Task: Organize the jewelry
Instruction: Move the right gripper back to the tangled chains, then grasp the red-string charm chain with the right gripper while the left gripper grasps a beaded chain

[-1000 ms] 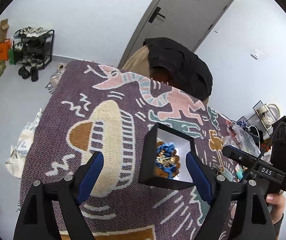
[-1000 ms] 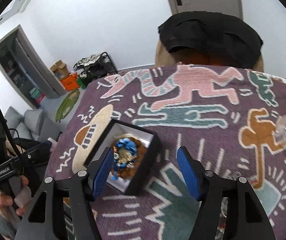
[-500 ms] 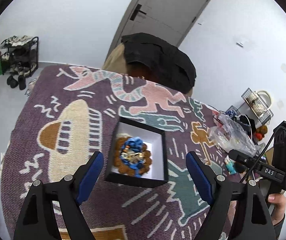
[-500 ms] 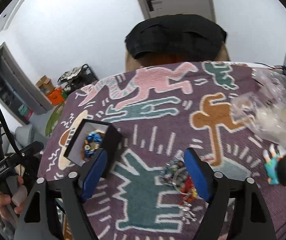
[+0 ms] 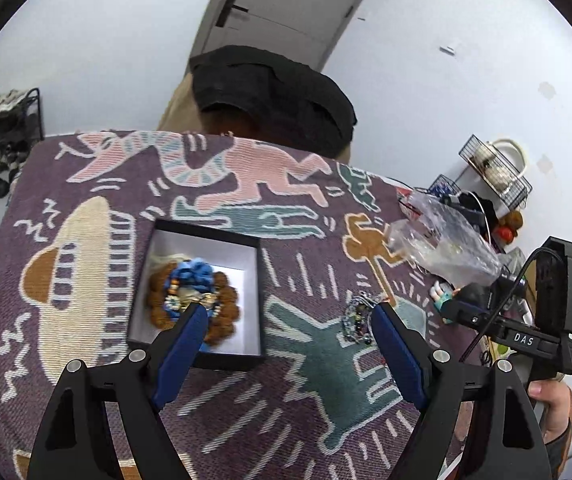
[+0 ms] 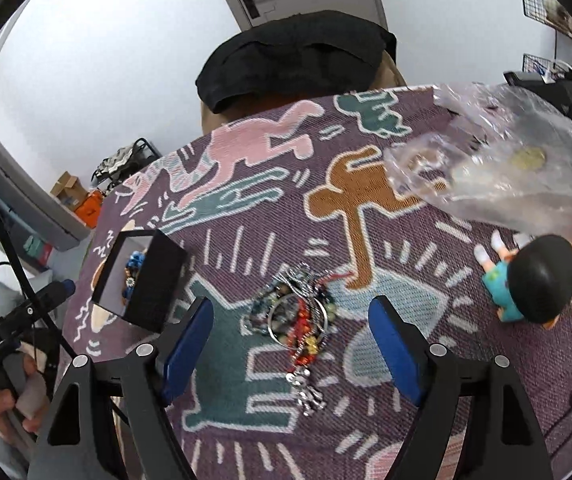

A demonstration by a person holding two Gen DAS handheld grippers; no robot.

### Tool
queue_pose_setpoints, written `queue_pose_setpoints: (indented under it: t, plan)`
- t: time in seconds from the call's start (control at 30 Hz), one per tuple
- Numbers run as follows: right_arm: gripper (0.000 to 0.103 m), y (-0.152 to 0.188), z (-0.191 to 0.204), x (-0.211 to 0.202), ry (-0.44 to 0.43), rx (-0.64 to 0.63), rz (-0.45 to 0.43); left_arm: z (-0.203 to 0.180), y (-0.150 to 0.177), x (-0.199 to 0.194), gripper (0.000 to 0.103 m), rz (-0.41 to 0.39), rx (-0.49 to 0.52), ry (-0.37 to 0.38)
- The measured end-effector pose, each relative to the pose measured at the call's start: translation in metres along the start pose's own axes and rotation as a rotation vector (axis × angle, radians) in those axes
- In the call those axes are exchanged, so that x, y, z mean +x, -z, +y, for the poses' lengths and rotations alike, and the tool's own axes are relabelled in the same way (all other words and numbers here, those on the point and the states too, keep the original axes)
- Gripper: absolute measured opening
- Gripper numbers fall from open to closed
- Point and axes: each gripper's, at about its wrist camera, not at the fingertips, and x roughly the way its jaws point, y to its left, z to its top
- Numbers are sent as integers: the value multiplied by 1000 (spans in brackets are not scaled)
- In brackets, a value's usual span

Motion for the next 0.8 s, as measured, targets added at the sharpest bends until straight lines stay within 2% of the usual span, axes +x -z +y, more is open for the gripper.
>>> queue_pose_setpoints:
  t: [0.17, 0.3, 0.37, 0.57, 0.8]
  plan:
    - [80, 11, -9, 3, 6, -1, 15, -17, 2, 16, 74, 38, 43, 21]
    - [78, 23, -14, 8, 11, -14, 31, -25, 5, 33, 61, 80, 57, 31]
    - [67, 27, -15, 13, 7, -19, 44, -27, 7, 41, 57, 100, 58, 39]
    - [45, 36, -20, 34, -20, -10, 93, -33, 11, 59, 49, 136, 71, 42]
    - [30, 43, -24, 52, -42, 3, 126, -38, 14, 72, 44, 160, 87, 43]
